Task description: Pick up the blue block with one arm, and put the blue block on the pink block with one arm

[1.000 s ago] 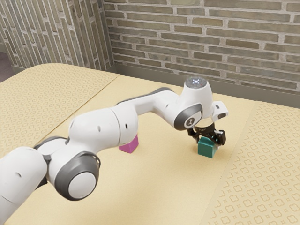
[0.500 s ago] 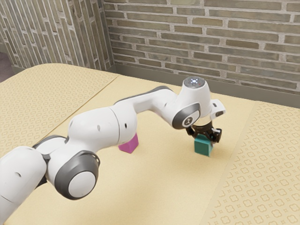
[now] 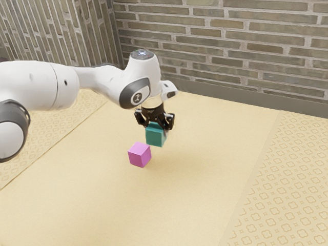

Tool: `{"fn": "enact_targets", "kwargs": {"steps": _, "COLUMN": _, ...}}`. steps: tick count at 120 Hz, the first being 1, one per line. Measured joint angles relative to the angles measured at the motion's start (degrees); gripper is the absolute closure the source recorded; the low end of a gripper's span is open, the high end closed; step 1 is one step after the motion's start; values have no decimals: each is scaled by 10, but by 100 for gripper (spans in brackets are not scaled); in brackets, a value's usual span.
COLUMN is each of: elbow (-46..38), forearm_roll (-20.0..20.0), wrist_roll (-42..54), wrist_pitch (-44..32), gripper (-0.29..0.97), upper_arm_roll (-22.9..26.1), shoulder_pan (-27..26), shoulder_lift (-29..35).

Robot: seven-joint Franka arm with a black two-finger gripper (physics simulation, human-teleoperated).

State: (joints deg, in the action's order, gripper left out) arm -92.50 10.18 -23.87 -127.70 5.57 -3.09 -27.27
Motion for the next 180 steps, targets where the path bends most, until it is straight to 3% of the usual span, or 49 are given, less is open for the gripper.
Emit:
{"fn": "enact_targets", "kwargs": {"steps": 12, "elbow": -73, "forearm_roll": -4, "wrist_roll": 15, "wrist_pitch": -15, "gripper": 29, "upper_arm_roll": 0, "shoulder_pan": 29, "shoulder_lift": 56}}
{"fn": "enact_targets", "kwargs": {"steps": 29, "elbow": -106, "forearm_roll": -17, "wrist_roll": 45, "wrist_pitch": -27, "gripper": 29, "upper_arm_roll": 1, "shoulder_pan": 52, "shoulder_lift": 74}}
{"fn": "enact_targets", "kwargs": {"steps": 96, "elbow": -104, "forearm_roll": -37, "wrist_roll": 168, "wrist_pitch": -65, "gripper": 29, "upper_arm_roll": 3, "shoulder_pan": 65, "shoulder_lift": 52}}
{"fn": "enact_targets", "kwargs": {"steps": 180, "elbow": -90, "forearm_roll": -57, "wrist_roll": 229, "wrist_pitch": -69, "gripper": 25, "upper_arm_roll": 2, "shoulder_pan": 68, "shoulder_lift": 33}}
